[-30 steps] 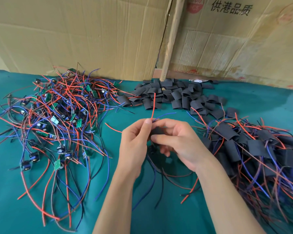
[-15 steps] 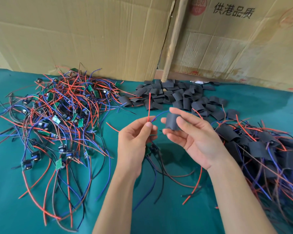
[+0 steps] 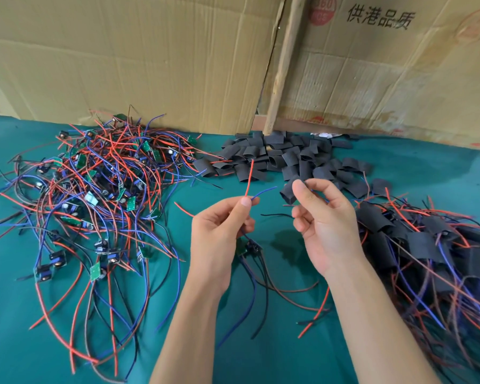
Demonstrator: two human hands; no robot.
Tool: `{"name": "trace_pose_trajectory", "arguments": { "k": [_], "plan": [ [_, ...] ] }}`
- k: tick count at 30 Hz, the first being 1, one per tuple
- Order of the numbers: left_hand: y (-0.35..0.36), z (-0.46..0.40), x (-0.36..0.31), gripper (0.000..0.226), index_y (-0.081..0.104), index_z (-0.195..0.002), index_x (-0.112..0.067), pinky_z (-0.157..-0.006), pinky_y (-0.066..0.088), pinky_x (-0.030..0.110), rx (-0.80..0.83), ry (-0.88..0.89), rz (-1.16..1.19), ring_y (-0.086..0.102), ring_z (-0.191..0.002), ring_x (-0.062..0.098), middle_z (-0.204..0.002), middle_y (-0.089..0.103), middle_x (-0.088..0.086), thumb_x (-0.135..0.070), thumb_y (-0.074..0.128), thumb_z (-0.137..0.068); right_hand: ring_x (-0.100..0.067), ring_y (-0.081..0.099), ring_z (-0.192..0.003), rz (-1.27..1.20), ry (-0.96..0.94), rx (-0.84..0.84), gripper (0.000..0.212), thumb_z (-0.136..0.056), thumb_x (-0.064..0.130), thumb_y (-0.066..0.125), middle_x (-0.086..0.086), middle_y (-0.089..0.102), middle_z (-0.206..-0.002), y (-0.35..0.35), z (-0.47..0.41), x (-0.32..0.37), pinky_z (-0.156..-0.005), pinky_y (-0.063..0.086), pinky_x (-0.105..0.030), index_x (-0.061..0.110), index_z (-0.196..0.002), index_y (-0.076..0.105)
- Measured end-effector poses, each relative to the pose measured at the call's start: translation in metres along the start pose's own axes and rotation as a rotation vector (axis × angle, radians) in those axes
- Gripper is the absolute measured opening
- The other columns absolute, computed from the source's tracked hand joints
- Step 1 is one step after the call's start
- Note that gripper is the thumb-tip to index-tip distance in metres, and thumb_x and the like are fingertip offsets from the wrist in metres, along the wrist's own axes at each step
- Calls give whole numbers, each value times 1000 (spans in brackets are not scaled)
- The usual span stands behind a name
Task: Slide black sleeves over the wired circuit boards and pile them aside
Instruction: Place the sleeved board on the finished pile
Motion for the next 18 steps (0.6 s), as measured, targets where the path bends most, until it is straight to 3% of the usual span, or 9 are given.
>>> {"name": "trace_pose_trajectory", "arguments": {
  "k": [7, 14, 18],
  "plan": [
    [0, 0, 2, 20, 83, -87, -22, -70, 52, 24, 8, -9, 19, 59, -66, 13, -70, 67, 0, -12, 67, -95, -12, 70, -62, -115, 10, -81, 28, -88, 13, 77, 4, 64, -62, 8, 8, -12, -52, 50, -17, 14, -72, 54],
    [5, 1, 0, 24, 84, -90, -25, -66, 51, 18, 53, 4, -54, 64, -65, 10, -73, 74, -1, -4, 73, -90, -13, 70, -64, -245, 19, -81, 24, -88, 11, 75, 2, 66, -66, 16, 11, -12, -59, 54, -18, 12, -76, 54],
    [7, 1, -3, 28, 84, -89, -23, -62, 49, 16, 62, 25, -104, 64, -62, 9, -71, 73, -1, 2, 72, -88, -16, 71, -65, -223, -49, -75, 28, -75, 19, 81, 1, 67, -69, 9, 9, 3, -59, 54, -20, 12, -81, 55]
  ]
}}
Point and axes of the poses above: each hand's wrist, its own z-axis away from the middle knuckle, its own y-axis out of the palm, x = y × z, the point moved 9 cm from there along -z, towards the middle knuckle
